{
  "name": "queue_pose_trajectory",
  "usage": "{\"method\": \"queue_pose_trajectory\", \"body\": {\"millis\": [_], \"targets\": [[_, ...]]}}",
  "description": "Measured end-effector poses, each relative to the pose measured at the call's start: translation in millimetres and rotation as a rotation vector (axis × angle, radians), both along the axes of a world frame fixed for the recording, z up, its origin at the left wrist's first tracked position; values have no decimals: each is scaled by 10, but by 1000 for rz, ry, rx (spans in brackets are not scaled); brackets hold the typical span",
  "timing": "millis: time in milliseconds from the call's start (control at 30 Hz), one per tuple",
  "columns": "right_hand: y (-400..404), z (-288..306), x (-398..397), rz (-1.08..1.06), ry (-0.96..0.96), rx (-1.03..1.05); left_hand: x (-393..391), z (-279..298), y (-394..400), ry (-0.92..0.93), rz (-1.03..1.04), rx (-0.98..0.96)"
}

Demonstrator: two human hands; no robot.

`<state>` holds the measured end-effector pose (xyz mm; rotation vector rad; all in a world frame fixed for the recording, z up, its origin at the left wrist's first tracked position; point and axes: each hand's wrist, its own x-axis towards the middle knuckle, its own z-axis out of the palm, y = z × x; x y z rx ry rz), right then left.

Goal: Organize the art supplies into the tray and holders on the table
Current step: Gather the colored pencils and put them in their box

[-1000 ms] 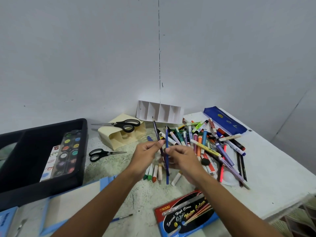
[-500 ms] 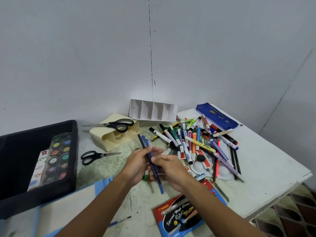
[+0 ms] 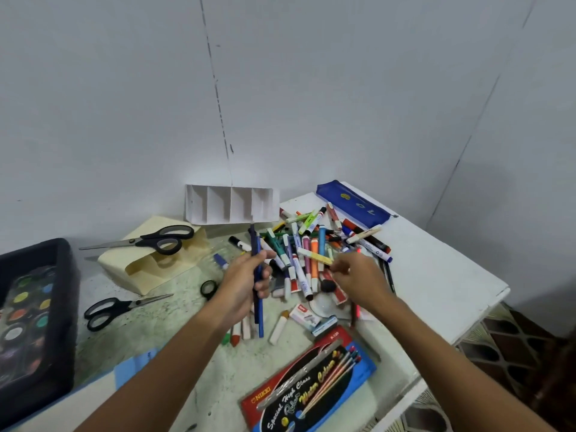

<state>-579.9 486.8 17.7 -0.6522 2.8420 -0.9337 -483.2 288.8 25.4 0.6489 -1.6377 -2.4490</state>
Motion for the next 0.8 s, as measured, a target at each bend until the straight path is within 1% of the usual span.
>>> {"method": "queue_pose_trajectory", "body": {"millis": [67, 100, 167, 267, 333, 400, 500, 533, 633, 800], "targets": [[146, -29, -187, 23, 28, 194, -137, -16, 140, -31, -54, -12], [193, -56, -260, 44, 25, 249, -211, -19, 207, -42, -76, -18], [223, -104, -337, 79, 47, 287, -334, -22, 307, -58, -101, -25], [234, -176, -458, 180, 158, 340, -523, -38, 452, -61, -85, -33], [222, -203, -519, 258, 220, 388, -613, -46, 526, -72, -68, -77], [228, -194, -604, 308, 231, 366, -693, -56, 590, -82, -35, -121], [247, -100, -769, 318, 217, 222, -746, -44, 618, -72, 33, -152], [258, -57, -845, 317, 161, 147, -755, -44, 618, -68, 54, -162], [285, 47, -1066, 311, -116, -175, -773, -49, 610, -76, 105, -170], [274, 55, -1213, 265, -342, -673, -811, -93, 533, -92, 141, -147]]}}
